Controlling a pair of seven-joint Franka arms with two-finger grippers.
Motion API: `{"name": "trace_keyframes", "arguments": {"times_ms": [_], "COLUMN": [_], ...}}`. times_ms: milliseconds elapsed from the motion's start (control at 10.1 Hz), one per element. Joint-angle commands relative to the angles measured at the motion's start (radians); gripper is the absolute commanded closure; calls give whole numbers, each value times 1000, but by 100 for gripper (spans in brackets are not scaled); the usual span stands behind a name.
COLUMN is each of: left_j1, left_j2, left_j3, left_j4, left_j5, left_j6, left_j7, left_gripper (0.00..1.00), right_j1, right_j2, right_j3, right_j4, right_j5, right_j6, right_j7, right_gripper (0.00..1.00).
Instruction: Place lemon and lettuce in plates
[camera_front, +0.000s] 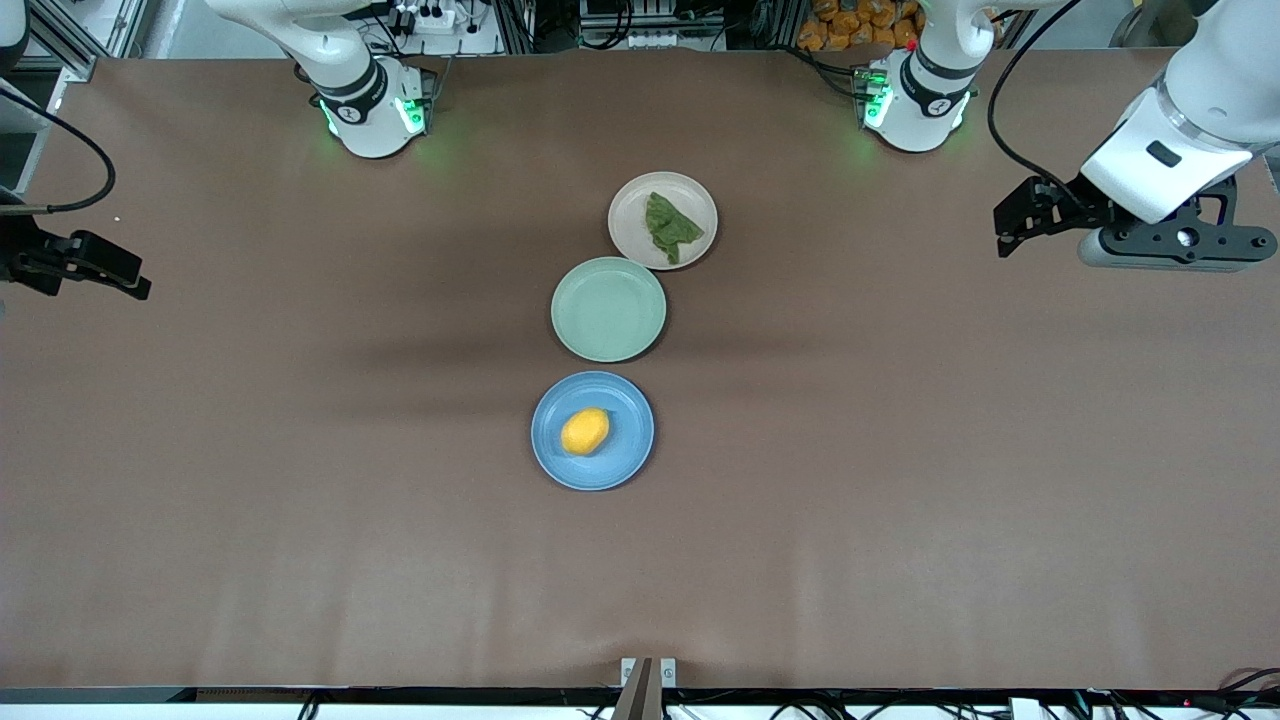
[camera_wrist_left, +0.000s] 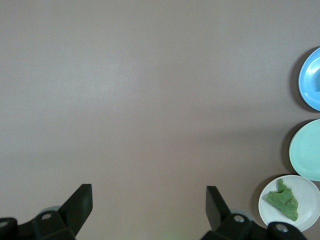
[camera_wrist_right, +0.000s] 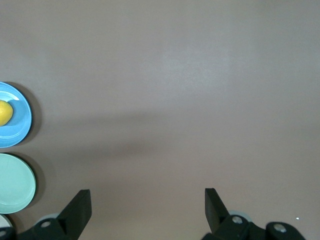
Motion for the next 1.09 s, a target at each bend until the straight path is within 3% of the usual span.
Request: {"name": "trace_keyframes", "arguments": {"times_ms": [0,992], "left_j1": [6,4], "left_j2": [7,1], "left_j3": [-4,11], "left_j4": [35,50], "left_j5": [8,14], "left_j6": [-38,-35], "left_j7": [17,-20], "left_gripper": [0,0], "right_j1": [-6,-6], "right_j2": [-10,-25], "right_j3": [5,5], "right_j4": [-12,-46], "right_j5": [-7,-8], "right_j6": [5,11], "right_j7": [-3,-5], "right_gripper": [0,0]}}
